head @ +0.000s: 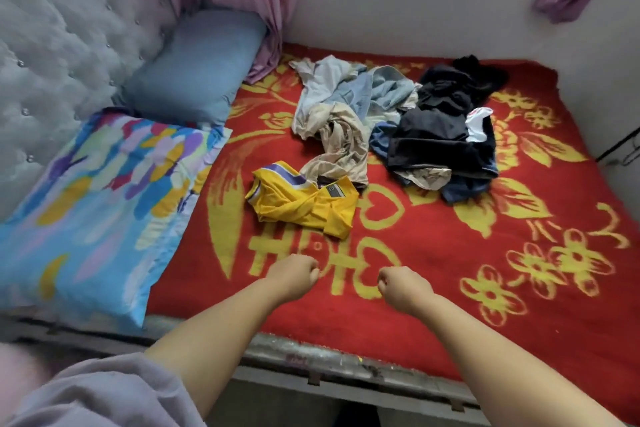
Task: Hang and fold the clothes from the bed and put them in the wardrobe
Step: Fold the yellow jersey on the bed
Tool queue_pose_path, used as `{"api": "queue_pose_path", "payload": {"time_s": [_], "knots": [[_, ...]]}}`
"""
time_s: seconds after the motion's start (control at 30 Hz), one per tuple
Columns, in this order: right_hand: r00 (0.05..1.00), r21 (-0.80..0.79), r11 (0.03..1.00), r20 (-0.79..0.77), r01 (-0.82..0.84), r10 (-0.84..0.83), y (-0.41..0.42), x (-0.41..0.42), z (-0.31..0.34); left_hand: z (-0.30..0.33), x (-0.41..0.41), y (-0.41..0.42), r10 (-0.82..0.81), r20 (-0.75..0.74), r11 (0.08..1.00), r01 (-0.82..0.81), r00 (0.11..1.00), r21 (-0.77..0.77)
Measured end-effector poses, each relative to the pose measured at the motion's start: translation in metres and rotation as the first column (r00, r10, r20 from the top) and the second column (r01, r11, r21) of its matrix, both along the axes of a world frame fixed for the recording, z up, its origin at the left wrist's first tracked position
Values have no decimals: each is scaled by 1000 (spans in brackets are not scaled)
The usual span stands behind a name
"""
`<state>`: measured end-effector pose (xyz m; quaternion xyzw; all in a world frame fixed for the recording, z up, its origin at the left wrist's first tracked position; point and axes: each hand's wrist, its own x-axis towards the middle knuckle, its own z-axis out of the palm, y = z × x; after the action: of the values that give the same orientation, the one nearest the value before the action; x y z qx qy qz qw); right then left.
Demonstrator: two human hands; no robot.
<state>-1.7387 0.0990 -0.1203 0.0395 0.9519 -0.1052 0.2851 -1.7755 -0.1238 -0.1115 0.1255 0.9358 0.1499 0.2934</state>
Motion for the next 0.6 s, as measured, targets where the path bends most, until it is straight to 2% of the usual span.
{"api": "queue_pose_path", "payload": {"time_s": [0.17,0.37,0.47,0.6], "knots": [[980,2,980,19,-197,197,-13,-89,-20,-36,-46,-23,254,83,966,-257,964,30],[967,-70,965,14,-252,254,-61,-201,-68,-107,-117,-67,462,121,882,-470,878,42],[970,-133,961,-13,-243,244,-89,-254,-103,-152,-157,-87,568,165,806,-585,806,83],[963,-131,955,-17,-267,267,-129,-308,-152,-201,-209,-104,702,265,647,-747,662,153]]}}
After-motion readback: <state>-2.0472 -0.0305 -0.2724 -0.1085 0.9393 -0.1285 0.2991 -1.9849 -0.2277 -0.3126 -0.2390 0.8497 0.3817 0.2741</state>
